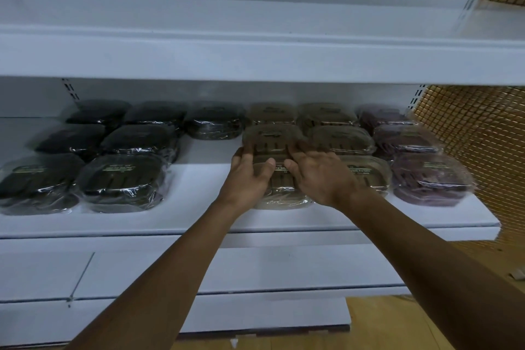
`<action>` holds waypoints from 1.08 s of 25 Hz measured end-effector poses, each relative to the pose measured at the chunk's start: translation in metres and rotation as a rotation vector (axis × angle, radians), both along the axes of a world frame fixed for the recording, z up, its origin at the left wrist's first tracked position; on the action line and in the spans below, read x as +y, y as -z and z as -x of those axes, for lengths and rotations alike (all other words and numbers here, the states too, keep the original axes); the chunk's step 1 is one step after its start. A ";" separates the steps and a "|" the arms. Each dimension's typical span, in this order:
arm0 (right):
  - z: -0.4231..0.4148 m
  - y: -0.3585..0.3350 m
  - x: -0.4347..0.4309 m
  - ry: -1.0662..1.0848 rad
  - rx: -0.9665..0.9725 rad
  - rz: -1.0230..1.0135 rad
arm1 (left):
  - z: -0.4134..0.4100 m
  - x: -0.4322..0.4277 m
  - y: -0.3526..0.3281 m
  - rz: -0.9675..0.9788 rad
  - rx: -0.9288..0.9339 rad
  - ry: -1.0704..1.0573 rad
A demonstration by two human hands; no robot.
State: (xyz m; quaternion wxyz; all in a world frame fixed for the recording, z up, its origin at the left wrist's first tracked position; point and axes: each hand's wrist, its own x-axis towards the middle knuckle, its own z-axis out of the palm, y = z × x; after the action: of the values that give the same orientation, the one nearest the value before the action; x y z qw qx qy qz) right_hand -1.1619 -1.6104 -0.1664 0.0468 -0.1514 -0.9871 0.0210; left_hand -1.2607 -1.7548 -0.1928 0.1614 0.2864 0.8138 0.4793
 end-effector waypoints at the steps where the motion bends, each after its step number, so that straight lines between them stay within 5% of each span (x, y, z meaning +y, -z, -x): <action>1: -0.001 0.000 -0.001 0.007 0.000 0.006 | 0.001 0.000 0.000 0.019 0.005 0.002; 5: -0.006 -0.004 -0.004 0.017 0.006 0.042 | 0.004 -0.001 -0.002 0.106 0.087 0.038; 11: -0.024 -0.021 0.009 0.089 0.043 0.090 | 0.007 0.014 -0.021 0.256 0.533 0.003; 27: 0.010 -0.001 0.158 0.145 0.039 0.105 | 0.042 0.108 -0.016 0.653 0.489 -0.118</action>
State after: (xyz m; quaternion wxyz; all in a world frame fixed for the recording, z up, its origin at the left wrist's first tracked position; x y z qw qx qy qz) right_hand -1.1721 -1.4520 -0.1657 0.0595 -0.2242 -0.9700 0.0723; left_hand -1.3031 -1.6463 -0.1769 0.0178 0.2787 0.9524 0.1222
